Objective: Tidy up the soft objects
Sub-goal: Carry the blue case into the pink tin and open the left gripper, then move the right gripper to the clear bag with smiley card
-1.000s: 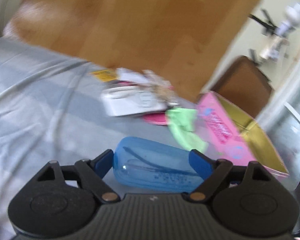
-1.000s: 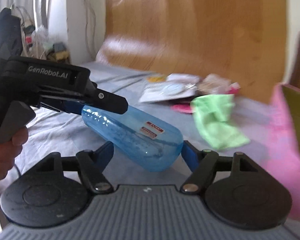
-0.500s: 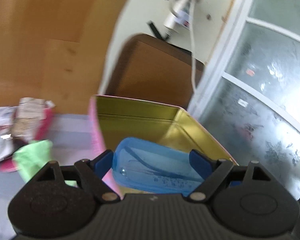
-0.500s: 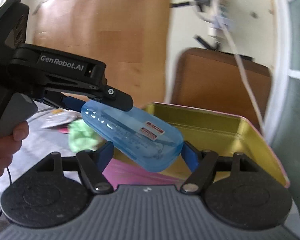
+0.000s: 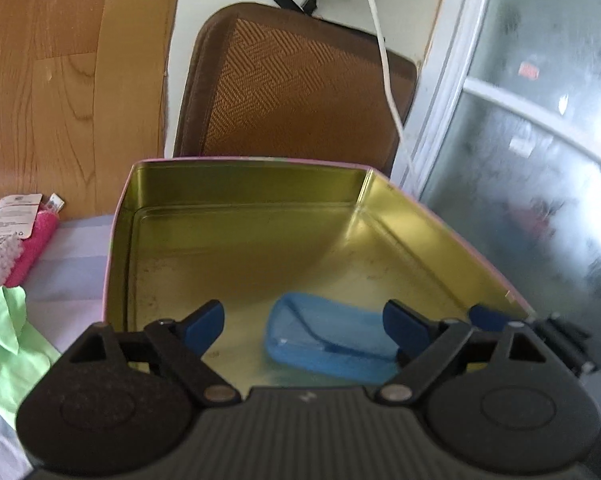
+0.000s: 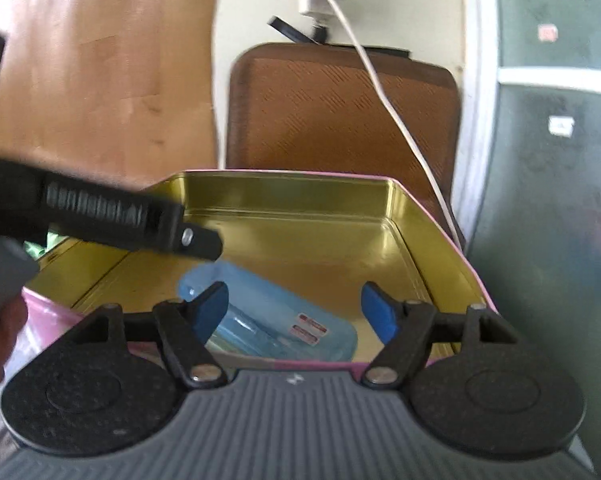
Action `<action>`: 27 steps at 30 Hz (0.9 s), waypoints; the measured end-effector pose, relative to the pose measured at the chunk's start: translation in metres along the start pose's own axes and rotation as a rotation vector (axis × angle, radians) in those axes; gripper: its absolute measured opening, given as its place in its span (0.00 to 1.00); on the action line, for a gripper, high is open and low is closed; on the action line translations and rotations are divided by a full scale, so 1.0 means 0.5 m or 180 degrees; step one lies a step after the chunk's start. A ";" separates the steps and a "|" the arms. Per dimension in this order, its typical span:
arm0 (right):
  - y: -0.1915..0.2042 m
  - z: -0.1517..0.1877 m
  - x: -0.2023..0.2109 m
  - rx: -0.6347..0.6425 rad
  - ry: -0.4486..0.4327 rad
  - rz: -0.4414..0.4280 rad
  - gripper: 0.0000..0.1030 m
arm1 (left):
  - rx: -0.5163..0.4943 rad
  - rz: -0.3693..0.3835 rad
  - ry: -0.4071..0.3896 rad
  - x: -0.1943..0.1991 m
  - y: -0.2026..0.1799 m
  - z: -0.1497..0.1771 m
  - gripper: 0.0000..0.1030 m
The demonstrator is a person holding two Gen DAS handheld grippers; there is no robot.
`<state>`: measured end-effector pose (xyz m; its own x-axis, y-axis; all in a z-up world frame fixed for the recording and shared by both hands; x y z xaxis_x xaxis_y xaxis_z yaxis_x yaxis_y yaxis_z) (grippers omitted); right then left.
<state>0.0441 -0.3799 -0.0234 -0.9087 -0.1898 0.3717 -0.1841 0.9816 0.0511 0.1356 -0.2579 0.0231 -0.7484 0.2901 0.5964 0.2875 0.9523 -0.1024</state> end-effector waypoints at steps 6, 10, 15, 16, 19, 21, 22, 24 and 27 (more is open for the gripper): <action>0.002 0.013 0.044 -0.0090 -0.0224 0.0083 0.73 | -0.0224 -0.0148 -0.0087 0.019 0.002 0.034 0.88; 0.045 0.013 0.082 0.0005 -0.0542 -0.0013 0.73 | -0.0104 -0.0143 -0.0304 0.082 0.051 0.042 0.90; 0.130 0.012 0.098 0.0162 -0.0806 -0.0222 0.67 | 0.0104 -0.0292 -0.0472 0.156 0.170 0.066 0.94; 0.147 0.011 0.095 0.0194 -0.0833 -0.0303 0.60 | 0.0150 -0.0353 -0.0486 0.167 0.203 0.075 0.94; 0.203 0.006 0.068 0.0335 -0.0727 -0.0550 0.39 | 0.0320 -0.0649 -0.0462 0.189 0.317 0.105 0.94; 0.242 0.004 0.047 0.0449 -0.0596 -0.0659 0.29 | 0.0449 -0.0949 -0.0416 0.196 0.404 0.128 0.94; 0.270 0.005 0.031 0.0521 -0.0498 -0.0772 0.22 | 0.0500 -0.1129 -0.0402 0.199 0.448 0.138 0.94; 0.312 0.005 0.006 0.0609 -0.0351 -0.0972 0.19 | 0.0570 -0.1496 -0.0390 0.205 0.523 0.157 0.94; 0.381 0.004 -0.048 0.0758 -0.0136 -0.1231 0.19 | 0.0765 -0.1910 -0.0417 0.226 0.631 0.181 0.94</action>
<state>0.0303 -0.1882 -0.0245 -0.7700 -0.5470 0.3285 -0.5894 0.8070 -0.0378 0.0877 0.0839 -0.0138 -0.8082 -0.3031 0.5049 -0.3324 0.9425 0.0337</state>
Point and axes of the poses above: each gripper's, at about its wrist camera, not at the fingertips, and x roughly against the way its jaws point, y to its left, z to its underside, the point moved 4 cm from there along -x, roughly the way its jaws point, and after that the axes turned 15 degrees about -z, right-handed, at the moved point
